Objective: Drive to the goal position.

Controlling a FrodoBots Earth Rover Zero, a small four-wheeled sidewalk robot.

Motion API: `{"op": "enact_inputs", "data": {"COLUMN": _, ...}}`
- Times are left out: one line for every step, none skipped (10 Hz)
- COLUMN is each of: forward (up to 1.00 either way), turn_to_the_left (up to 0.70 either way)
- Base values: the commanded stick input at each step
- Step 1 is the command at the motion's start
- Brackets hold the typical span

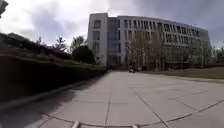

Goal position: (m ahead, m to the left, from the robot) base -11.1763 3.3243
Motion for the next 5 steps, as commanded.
{"op": "enact_inputs", "data": {"forward": 0.7, "turn_to_the_left": 0.0}}
{"op": "enact_inputs", "data": {"forward": 0.7, "turn_to_the_left": 0.0}}
{"op": "enact_inputs", "data": {"forward": 0.65, "turn_to_the_left": 0.0}}
{"op": "enact_inputs", "data": {"forward": 0.23, "turn_to_the_left": 0.0}}
{"op": "enact_inputs", "data": {"forward": 0.0, "turn_to_the_left": 0.0}}
